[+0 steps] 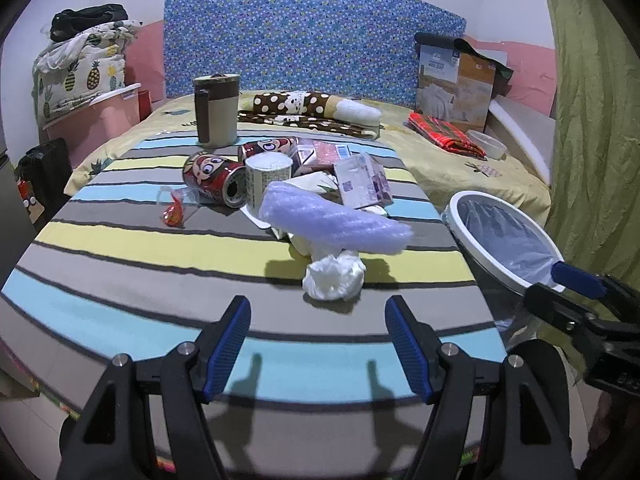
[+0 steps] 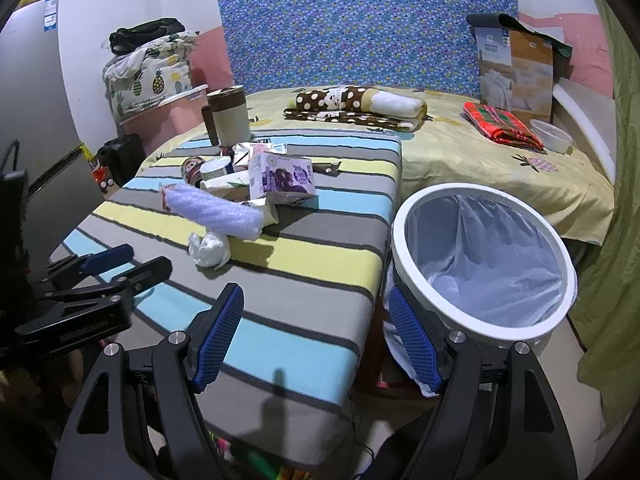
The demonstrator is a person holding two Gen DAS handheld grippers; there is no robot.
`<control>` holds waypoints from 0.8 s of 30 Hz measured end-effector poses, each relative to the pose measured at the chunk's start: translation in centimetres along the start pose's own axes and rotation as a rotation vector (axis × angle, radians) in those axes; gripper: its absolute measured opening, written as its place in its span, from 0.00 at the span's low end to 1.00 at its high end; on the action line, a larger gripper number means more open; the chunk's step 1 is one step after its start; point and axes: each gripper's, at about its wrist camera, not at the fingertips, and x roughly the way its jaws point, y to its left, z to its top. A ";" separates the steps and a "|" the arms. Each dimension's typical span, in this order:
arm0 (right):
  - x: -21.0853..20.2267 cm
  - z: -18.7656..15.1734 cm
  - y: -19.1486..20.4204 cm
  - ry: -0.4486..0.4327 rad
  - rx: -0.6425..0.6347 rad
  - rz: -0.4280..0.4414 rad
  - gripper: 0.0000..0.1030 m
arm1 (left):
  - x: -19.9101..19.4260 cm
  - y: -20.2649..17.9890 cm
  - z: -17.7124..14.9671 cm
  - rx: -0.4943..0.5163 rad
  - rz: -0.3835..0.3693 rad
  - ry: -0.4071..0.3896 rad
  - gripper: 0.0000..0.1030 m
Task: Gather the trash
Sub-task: 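Grasp the crumpled white tissue with the left gripper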
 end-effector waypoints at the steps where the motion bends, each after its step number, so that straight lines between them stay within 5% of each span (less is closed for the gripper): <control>1: 0.1 0.1 -0.1 0.000 0.000 0.000 0.74 | 0.4 0.0 0.1 0.002 -0.004 0.004 0.69; 16: 2.0 1.5 -0.6 0.013 0.006 0.018 0.74 | 4.6 -0.3 1.3 0.011 -0.013 0.035 0.67; 21: 2.5 2.2 -0.4 0.014 0.001 0.023 0.74 | 5.4 -0.6 1.1 0.029 -0.027 0.059 0.35; 24: 2.7 2.5 -0.3 0.014 -0.001 0.029 0.74 | 5.1 -0.6 1.1 0.035 -0.043 0.054 0.27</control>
